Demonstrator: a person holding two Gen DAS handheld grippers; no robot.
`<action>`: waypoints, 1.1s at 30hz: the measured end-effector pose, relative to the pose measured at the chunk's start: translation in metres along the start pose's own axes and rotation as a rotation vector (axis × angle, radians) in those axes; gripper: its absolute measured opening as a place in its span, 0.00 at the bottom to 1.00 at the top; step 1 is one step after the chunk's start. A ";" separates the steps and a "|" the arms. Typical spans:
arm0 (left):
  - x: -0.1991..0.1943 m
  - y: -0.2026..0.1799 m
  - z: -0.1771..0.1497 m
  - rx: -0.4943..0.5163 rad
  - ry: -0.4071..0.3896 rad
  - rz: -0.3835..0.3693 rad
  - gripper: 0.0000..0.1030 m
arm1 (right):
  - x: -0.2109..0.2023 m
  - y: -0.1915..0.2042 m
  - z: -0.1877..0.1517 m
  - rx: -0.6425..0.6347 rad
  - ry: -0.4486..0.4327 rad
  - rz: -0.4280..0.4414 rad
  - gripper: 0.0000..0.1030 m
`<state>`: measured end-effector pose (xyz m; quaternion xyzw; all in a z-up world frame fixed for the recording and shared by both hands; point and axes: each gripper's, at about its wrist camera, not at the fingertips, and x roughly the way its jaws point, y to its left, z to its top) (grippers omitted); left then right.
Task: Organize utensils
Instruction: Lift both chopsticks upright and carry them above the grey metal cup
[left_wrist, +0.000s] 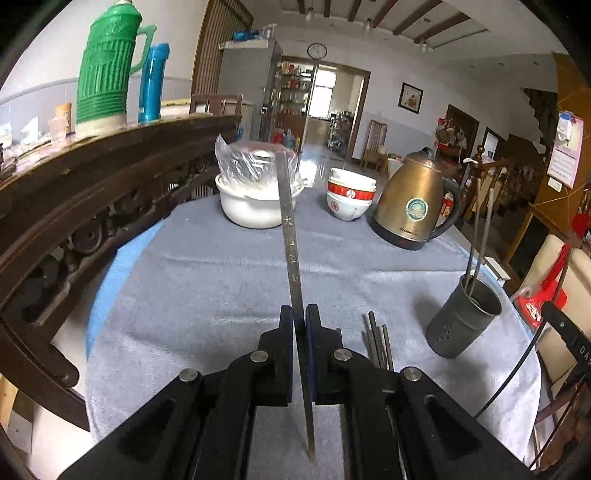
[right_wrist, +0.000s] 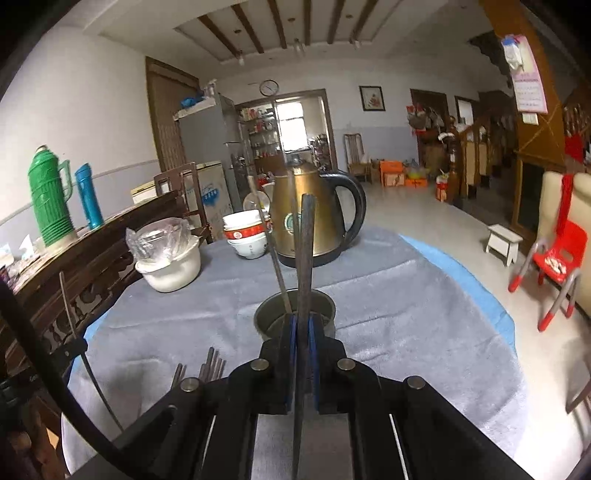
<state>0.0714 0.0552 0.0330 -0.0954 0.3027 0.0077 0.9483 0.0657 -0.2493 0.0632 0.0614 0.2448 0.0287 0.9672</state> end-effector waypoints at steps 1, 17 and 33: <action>-0.004 0.001 -0.001 -0.001 -0.004 -0.001 0.07 | -0.004 0.000 -0.001 -0.002 -0.002 0.003 0.07; -0.030 0.007 0.002 -0.045 -0.018 -0.061 0.06 | -0.031 -0.009 -0.001 0.035 -0.005 0.023 0.07; -0.039 -0.064 0.113 -0.181 -0.145 -0.379 0.06 | -0.062 -0.036 0.108 0.146 -0.258 0.074 0.07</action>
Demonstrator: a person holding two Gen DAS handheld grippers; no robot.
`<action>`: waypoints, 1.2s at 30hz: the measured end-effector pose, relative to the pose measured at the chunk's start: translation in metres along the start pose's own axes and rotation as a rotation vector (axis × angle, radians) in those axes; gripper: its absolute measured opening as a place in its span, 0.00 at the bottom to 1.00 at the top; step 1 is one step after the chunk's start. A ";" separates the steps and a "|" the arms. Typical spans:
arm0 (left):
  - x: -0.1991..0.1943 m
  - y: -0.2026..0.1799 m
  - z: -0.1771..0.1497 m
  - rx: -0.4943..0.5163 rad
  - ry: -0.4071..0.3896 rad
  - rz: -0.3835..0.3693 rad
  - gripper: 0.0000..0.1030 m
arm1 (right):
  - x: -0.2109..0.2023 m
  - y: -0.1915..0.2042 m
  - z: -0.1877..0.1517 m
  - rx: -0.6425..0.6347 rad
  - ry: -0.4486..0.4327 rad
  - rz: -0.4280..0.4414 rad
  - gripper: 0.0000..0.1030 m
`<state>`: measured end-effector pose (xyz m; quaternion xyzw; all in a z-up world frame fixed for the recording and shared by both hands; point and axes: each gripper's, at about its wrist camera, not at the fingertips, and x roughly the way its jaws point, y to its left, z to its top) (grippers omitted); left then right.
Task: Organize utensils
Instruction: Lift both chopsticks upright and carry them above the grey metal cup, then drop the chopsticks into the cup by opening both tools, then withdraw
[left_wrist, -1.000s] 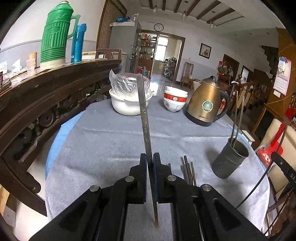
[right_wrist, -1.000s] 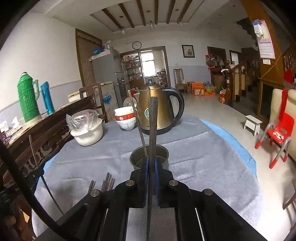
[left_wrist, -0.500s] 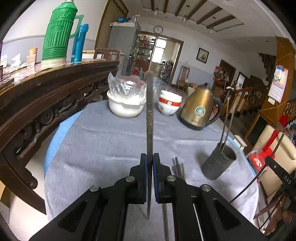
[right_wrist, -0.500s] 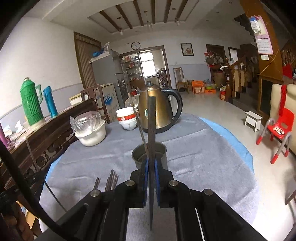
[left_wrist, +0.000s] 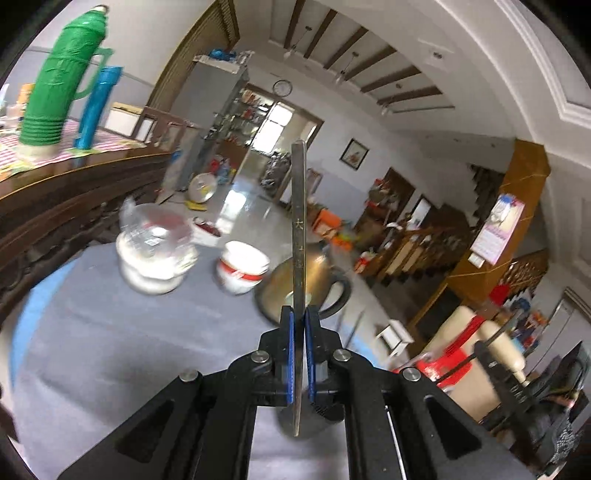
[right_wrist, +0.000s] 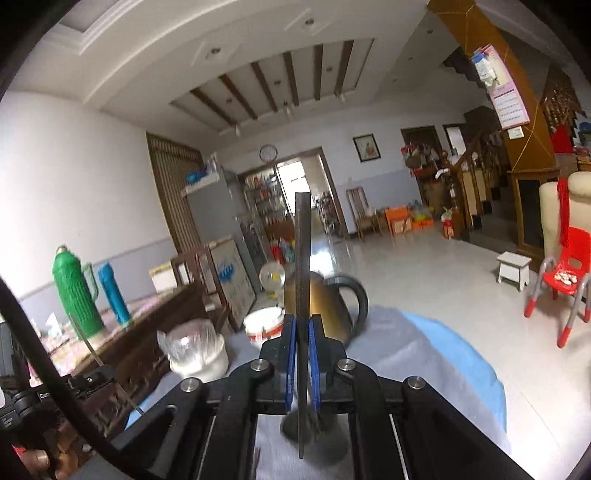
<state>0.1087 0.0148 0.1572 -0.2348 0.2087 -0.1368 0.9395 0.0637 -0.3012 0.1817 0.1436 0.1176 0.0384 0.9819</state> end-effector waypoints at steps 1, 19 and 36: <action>0.007 -0.007 0.002 0.002 -0.004 -0.006 0.06 | 0.009 -0.001 0.004 0.006 0.001 0.000 0.07; 0.132 -0.046 -0.051 0.134 0.161 0.066 0.06 | 0.116 -0.026 -0.047 -0.030 0.219 -0.040 0.07; 0.111 -0.035 -0.042 0.123 0.209 0.064 0.45 | 0.125 -0.027 -0.052 -0.023 0.345 -0.048 0.19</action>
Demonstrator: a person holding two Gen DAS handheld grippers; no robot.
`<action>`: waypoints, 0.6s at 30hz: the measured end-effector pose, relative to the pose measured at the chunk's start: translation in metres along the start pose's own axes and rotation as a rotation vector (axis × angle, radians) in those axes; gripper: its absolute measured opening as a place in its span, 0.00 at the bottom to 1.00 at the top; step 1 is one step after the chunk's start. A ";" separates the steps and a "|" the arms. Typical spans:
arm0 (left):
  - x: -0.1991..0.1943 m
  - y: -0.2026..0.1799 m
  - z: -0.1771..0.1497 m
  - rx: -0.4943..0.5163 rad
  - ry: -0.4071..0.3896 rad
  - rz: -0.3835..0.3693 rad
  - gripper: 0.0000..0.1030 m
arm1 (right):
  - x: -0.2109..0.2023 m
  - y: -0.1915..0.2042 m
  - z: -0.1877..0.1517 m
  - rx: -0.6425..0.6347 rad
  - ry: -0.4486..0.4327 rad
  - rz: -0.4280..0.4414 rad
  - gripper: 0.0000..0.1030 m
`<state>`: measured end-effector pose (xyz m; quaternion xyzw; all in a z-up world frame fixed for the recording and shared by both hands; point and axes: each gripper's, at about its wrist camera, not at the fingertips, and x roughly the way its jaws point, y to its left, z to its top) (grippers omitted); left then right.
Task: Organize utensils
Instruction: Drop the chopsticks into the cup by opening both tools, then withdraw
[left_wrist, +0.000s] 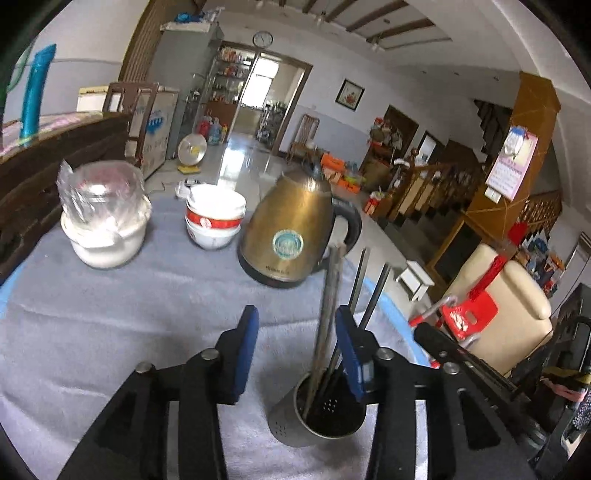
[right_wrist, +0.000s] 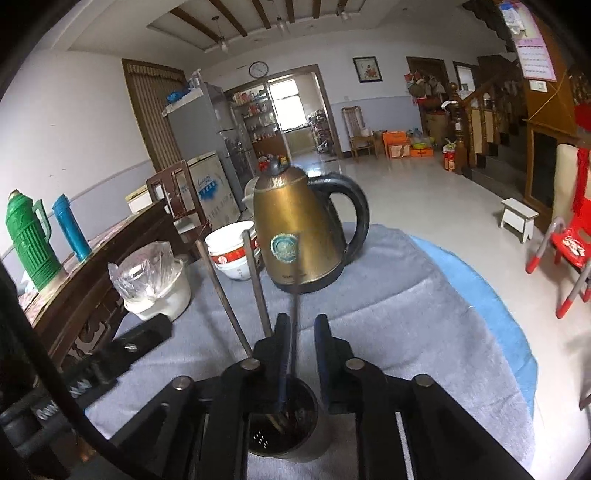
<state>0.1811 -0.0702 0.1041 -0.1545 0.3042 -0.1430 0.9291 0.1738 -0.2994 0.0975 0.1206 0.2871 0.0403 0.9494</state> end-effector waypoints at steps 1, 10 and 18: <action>-0.007 0.003 0.002 -0.004 -0.014 -0.001 0.46 | -0.006 0.001 0.002 0.002 -0.012 0.000 0.22; -0.071 0.036 -0.011 0.022 -0.074 0.103 0.65 | -0.069 0.021 -0.007 0.001 -0.130 0.059 0.66; -0.064 0.095 -0.085 0.057 0.100 0.330 0.76 | -0.058 0.039 -0.096 -0.084 0.053 0.065 0.67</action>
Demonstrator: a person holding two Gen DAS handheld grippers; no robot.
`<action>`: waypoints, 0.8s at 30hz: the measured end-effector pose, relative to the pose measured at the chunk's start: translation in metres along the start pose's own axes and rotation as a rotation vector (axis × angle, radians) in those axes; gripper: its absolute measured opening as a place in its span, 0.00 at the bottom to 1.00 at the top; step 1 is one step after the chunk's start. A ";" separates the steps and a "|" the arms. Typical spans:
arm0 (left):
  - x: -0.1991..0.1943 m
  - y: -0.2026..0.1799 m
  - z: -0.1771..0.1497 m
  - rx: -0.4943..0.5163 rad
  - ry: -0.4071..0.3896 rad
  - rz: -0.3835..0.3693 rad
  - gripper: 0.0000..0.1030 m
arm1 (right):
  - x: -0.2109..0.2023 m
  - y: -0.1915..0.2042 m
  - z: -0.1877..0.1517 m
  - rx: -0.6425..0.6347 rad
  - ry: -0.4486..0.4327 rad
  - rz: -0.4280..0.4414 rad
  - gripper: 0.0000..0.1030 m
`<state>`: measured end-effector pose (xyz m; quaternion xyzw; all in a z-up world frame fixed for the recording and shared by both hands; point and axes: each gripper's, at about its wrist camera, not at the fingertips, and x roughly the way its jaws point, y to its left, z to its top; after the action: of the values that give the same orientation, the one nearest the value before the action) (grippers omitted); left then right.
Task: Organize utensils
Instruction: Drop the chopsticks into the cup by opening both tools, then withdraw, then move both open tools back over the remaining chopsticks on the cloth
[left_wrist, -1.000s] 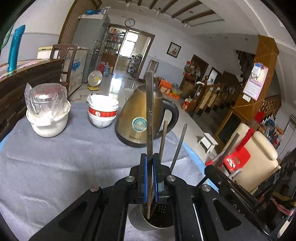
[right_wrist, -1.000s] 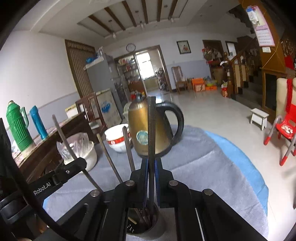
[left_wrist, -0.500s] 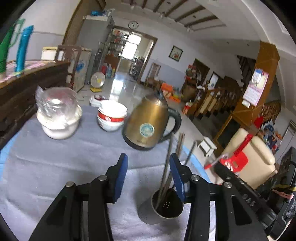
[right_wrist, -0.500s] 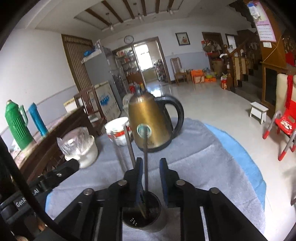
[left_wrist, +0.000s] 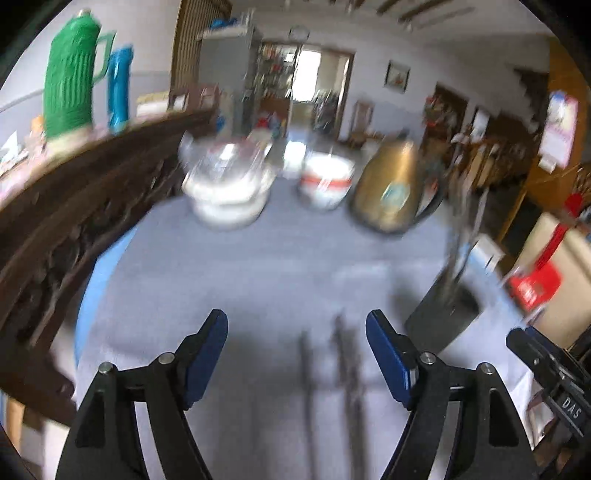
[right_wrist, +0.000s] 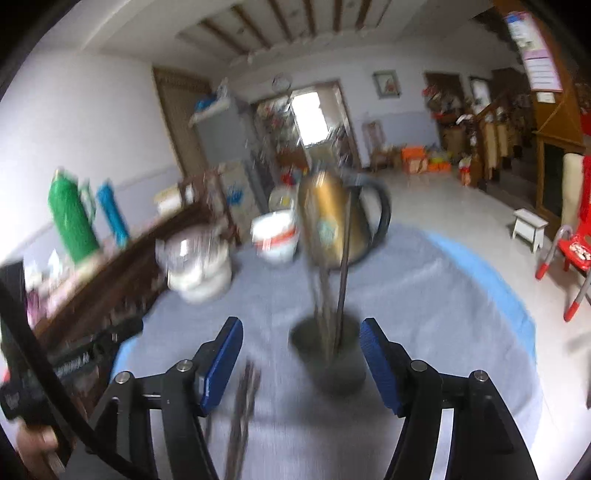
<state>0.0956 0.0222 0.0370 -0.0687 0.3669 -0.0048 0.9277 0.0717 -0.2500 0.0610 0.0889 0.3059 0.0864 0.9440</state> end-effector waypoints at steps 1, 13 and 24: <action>0.007 0.005 -0.009 0.000 0.037 0.019 0.76 | 0.009 0.000 -0.014 -0.001 0.048 -0.006 0.67; 0.053 0.035 -0.072 0.008 0.290 0.133 0.76 | 0.064 -0.017 -0.079 0.054 0.297 -0.124 0.67; 0.062 0.039 -0.087 0.002 0.364 0.151 0.78 | 0.076 -0.014 -0.095 -0.003 0.385 -0.174 0.72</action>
<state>0.0801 0.0462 -0.0735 -0.0381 0.5325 0.0519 0.8440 0.0779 -0.2363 -0.0608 0.0428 0.4869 0.0204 0.8722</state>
